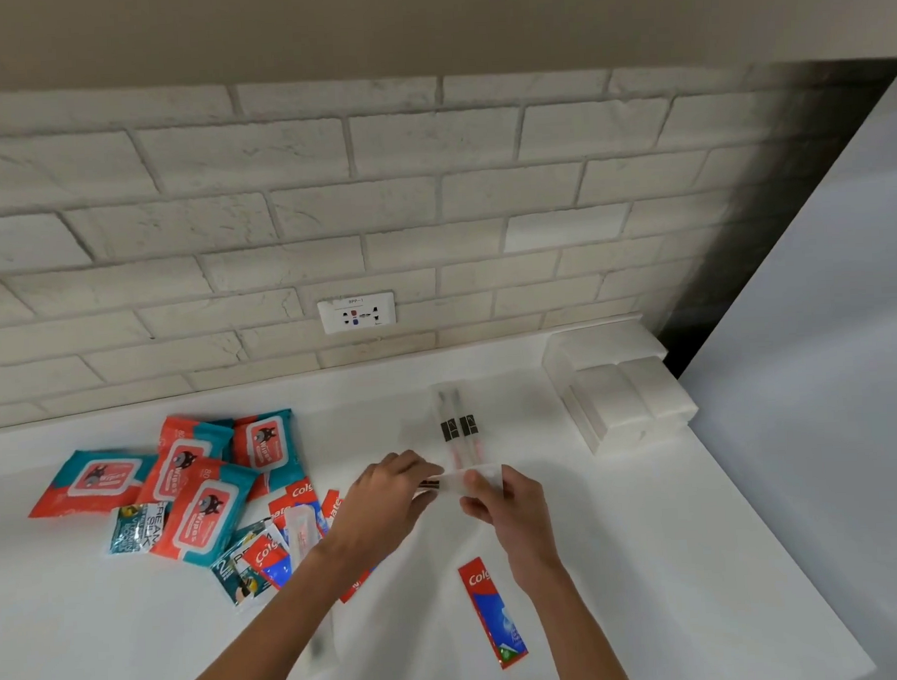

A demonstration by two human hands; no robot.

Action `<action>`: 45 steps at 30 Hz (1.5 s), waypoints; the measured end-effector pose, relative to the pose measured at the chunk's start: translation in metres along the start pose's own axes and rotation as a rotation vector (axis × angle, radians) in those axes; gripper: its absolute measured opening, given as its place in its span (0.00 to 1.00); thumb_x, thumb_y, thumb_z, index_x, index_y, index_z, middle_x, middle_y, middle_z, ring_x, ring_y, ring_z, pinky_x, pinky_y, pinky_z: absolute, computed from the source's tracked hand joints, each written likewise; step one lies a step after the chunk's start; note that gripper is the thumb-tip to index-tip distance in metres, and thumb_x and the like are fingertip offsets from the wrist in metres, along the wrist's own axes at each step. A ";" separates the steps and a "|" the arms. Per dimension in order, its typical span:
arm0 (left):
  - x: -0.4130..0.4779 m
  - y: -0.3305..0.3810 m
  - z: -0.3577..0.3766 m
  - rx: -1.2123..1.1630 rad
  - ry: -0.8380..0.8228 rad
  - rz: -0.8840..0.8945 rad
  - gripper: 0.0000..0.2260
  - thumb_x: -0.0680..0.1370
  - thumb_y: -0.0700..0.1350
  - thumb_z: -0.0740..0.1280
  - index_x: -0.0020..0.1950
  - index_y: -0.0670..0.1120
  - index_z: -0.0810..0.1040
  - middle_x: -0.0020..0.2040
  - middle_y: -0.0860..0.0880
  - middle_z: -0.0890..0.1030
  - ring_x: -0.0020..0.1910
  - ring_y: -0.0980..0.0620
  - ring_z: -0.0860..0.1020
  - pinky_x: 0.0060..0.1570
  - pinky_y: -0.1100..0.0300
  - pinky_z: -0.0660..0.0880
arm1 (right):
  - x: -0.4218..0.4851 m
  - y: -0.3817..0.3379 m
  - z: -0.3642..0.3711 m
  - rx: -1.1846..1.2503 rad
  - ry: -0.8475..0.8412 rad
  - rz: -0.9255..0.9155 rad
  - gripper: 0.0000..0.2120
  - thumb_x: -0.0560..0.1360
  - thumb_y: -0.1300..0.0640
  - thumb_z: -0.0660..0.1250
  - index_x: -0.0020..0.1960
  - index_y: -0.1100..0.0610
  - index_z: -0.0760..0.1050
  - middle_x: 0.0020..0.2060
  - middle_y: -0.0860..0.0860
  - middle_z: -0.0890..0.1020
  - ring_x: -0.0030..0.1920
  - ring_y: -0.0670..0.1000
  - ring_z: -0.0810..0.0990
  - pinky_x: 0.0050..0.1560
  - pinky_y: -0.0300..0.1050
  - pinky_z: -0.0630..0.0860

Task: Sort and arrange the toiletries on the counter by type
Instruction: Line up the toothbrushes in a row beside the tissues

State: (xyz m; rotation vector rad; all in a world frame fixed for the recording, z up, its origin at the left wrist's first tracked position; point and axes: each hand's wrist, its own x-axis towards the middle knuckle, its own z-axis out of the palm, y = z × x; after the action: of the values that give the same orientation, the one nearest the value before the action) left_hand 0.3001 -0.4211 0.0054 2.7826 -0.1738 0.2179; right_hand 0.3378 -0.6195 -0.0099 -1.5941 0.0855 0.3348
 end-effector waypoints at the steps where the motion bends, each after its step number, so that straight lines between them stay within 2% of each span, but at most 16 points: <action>1: 0.001 0.003 -0.003 -0.060 -0.051 -0.044 0.14 0.81 0.54 0.69 0.67 0.55 0.79 0.60 0.59 0.80 0.56 0.58 0.78 0.56 0.63 0.76 | -0.002 0.001 -0.002 -0.021 -0.008 -0.017 0.11 0.79 0.49 0.76 0.53 0.56 0.84 0.44 0.49 0.89 0.48 0.55 0.90 0.52 0.55 0.88; 3: 0.005 0.009 -0.008 -0.197 -0.157 -0.122 0.15 0.81 0.57 0.68 0.66 0.55 0.79 0.59 0.59 0.81 0.54 0.60 0.79 0.55 0.65 0.77 | -0.004 0.001 -0.005 -0.067 -0.034 -0.057 0.11 0.80 0.48 0.75 0.53 0.56 0.84 0.44 0.50 0.88 0.47 0.55 0.90 0.52 0.56 0.88; 7: 0.015 0.018 -0.016 -0.433 -0.298 -0.158 0.13 0.80 0.60 0.68 0.53 0.52 0.84 0.45 0.58 0.84 0.43 0.60 0.81 0.44 0.67 0.77 | -0.007 0.000 -0.011 -0.126 -0.125 -0.108 0.13 0.80 0.46 0.74 0.52 0.56 0.85 0.42 0.53 0.88 0.47 0.56 0.88 0.53 0.55 0.88; 11: 0.013 0.016 -0.014 -0.495 -0.304 -0.213 0.09 0.79 0.58 0.71 0.45 0.54 0.84 0.36 0.61 0.82 0.39 0.64 0.80 0.38 0.71 0.73 | -0.002 -0.001 -0.024 -0.181 -0.200 -0.092 0.13 0.79 0.45 0.75 0.52 0.55 0.85 0.44 0.53 0.88 0.48 0.56 0.88 0.55 0.55 0.87; 15: 0.007 0.008 -0.011 -0.541 -0.358 -0.238 0.07 0.78 0.55 0.73 0.50 0.53 0.87 0.41 0.61 0.84 0.43 0.64 0.81 0.43 0.69 0.75 | 0.003 -0.001 -0.038 -0.223 -0.210 -0.084 0.12 0.80 0.46 0.74 0.52 0.55 0.85 0.44 0.54 0.88 0.48 0.56 0.87 0.56 0.57 0.86; 18: 0.002 0.002 -0.014 -0.551 -0.410 -0.242 0.05 0.79 0.52 0.73 0.50 0.53 0.86 0.40 0.62 0.84 0.42 0.62 0.82 0.43 0.67 0.77 | 0.006 0.001 -0.046 -0.214 -0.154 -0.088 0.12 0.81 0.48 0.74 0.50 0.58 0.84 0.42 0.54 0.87 0.46 0.56 0.86 0.56 0.58 0.86; 22: -0.002 -0.006 -0.021 -0.641 -0.453 -0.260 0.07 0.79 0.48 0.73 0.54 0.46 0.86 0.44 0.57 0.87 0.42 0.57 0.86 0.45 0.65 0.81 | 0.009 0.003 -0.051 -0.160 -0.098 -0.071 0.12 0.82 0.51 0.74 0.47 0.60 0.83 0.38 0.55 0.85 0.42 0.52 0.84 0.54 0.57 0.85; 24: -0.003 -0.012 -0.025 -0.698 -0.435 -0.295 0.07 0.79 0.48 0.74 0.53 0.46 0.87 0.45 0.54 0.88 0.42 0.54 0.87 0.46 0.64 0.82 | 0.009 0.004 -0.053 -0.136 -0.093 -0.063 0.11 0.81 0.51 0.74 0.49 0.60 0.83 0.39 0.56 0.85 0.42 0.53 0.84 0.54 0.56 0.85; 27: 0.001 -0.022 -0.030 -0.868 -0.359 -0.444 0.10 0.75 0.49 0.77 0.51 0.45 0.87 0.45 0.47 0.88 0.44 0.47 0.87 0.48 0.57 0.84 | 0.009 0.009 -0.055 -0.163 -0.122 -0.042 0.09 0.79 0.49 0.76 0.52 0.55 0.85 0.44 0.54 0.87 0.48 0.57 0.87 0.56 0.56 0.87; 30: 0.012 -0.031 -0.033 -0.981 -0.257 -0.577 0.12 0.73 0.47 0.79 0.52 0.42 0.87 0.45 0.44 0.88 0.45 0.42 0.87 0.49 0.55 0.85 | 0.008 0.015 -0.056 -0.204 -0.175 0.017 0.11 0.77 0.49 0.79 0.52 0.55 0.85 0.47 0.50 0.88 0.50 0.55 0.88 0.55 0.56 0.87; 35: 0.037 -0.039 -0.039 -0.993 -0.152 -0.618 0.12 0.74 0.46 0.79 0.52 0.41 0.85 0.44 0.45 0.88 0.44 0.46 0.88 0.50 0.58 0.84 | 0.005 0.020 -0.048 -0.292 -0.275 0.085 0.13 0.76 0.46 0.79 0.52 0.55 0.85 0.46 0.50 0.89 0.50 0.53 0.89 0.56 0.53 0.86; 40: 0.060 -0.045 -0.032 -1.037 -0.078 -0.626 0.10 0.76 0.45 0.76 0.55 0.42 0.85 0.48 0.46 0.88 0.50 0.47 0.87 0.50 0.58 0.84 | 0.006 0.020 -0.037 -0.411 -0.299 0.069 0.11 0.77 0.45 0.78 0.54 0.51 0.85 0.45 0.46 0.90 0.47 0.48 0.89 0.54 0.47 0.86; 43: 0.067 -0.044 -0.024 -1.160 -0.049 -0.638 0.11 0.77 0.44 0.76 0.58 0.42 0.84 0.51 0.46 0.88 0.52 0.49 0.86 0.47 0.61 0.82 | 0.009 0.019 -0.031 -0.433 -0.306 0.067 0.10 0.78 0.46 0.77 0.55 0.51 0.85 0.46 0.44 0.90 0.48 0.46 0.89 0.54 0.47 0.86; 45: 0.071 -0.042 -0.018 -1.246 -0.025 -0.665 0.12 0.76 0.45 0.76 0.58 0.42 0.84 0.52 0.46 0.88 0.54 0.48 0.85 0.50 0.59 0.82 | 0.010 0.019 -0.026 -0.439 -0.307 0.068 0.09 0.78 0.47 0.77 0.54 0.50 0.84 0.45 0.45 0.90 0.47 0.46 0.89 0.54 0.47 0.87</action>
State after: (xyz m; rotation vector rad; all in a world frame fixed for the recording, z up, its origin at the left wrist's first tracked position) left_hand 0.3734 -0.3820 0.0205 1.4771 0.4587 -0.0899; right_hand 0.3464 -0.6453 -0.0303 -1.9544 -0.1822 0.6832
